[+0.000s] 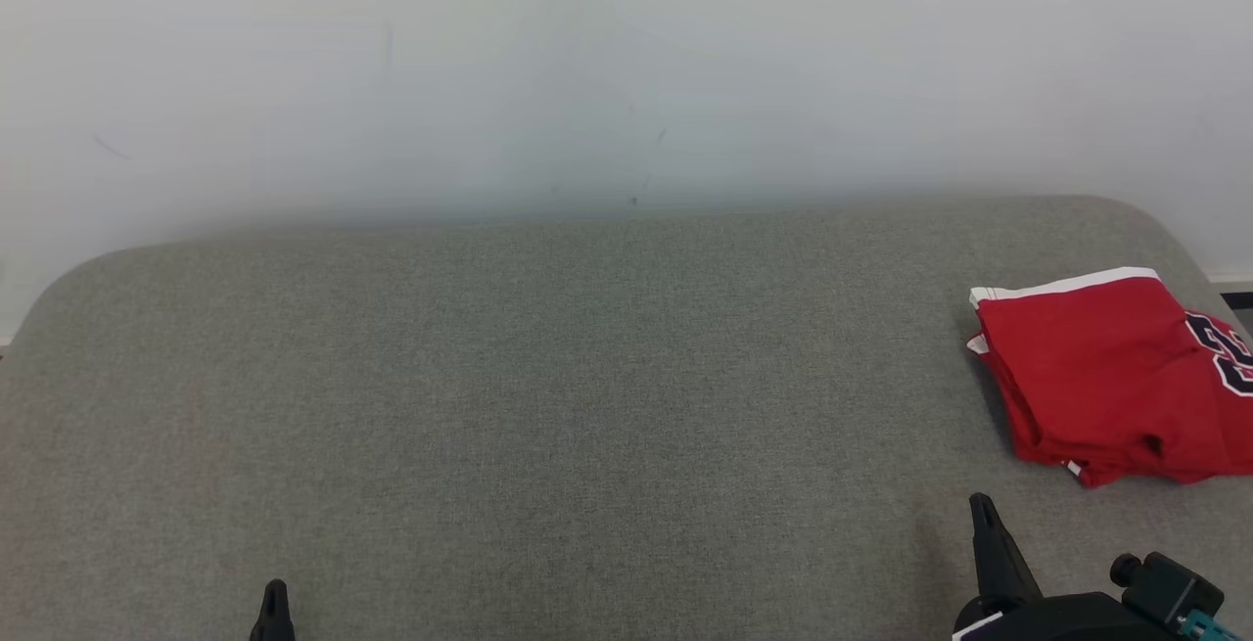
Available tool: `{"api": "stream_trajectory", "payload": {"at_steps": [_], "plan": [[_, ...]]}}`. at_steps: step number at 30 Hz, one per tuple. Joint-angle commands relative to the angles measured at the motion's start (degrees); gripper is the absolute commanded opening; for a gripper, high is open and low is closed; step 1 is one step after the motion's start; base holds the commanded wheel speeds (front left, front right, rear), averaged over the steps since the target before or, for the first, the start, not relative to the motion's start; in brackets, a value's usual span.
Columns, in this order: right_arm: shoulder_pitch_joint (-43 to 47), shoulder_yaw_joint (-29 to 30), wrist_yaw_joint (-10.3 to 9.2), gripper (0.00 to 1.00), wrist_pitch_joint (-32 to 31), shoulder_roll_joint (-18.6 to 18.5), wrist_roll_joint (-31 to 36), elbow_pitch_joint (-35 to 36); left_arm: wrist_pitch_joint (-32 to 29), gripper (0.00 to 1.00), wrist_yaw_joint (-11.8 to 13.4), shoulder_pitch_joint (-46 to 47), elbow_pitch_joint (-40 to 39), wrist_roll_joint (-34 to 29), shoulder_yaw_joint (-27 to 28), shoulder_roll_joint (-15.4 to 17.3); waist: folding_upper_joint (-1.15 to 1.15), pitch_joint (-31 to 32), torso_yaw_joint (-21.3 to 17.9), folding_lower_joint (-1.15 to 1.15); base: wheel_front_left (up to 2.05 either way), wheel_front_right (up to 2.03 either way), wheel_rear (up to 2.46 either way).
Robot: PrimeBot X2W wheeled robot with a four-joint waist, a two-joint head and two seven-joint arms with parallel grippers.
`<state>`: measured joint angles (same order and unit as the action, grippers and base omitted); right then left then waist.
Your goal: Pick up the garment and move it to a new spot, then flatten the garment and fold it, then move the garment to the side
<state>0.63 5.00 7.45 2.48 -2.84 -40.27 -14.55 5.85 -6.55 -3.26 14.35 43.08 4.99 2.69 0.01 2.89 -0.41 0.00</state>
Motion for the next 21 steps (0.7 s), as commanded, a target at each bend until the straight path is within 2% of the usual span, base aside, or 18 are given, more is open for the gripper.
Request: {"api": "stream_trajectory", "payload": {"at_steps": [1,21], "plan": [[-1.5,0.2,0.03,0.00,-0.3,0.0,-1.9,0.8,-0.4,0.00,-0.1,1.6,-0.8,1.9,0.2,0.2,-0.01,0.0,0.0,0.00,0.00,0.00,0.00],[-3.2,0.6,0.03,0.00,-3.0,0.0,-17.1,0.8,-4.0,0.00,-0.5,4.1,-0.7,16.2,0.7,0.2,-0.01,-0.7,0.1,0.00,0.00,0.00,0.00]]}}
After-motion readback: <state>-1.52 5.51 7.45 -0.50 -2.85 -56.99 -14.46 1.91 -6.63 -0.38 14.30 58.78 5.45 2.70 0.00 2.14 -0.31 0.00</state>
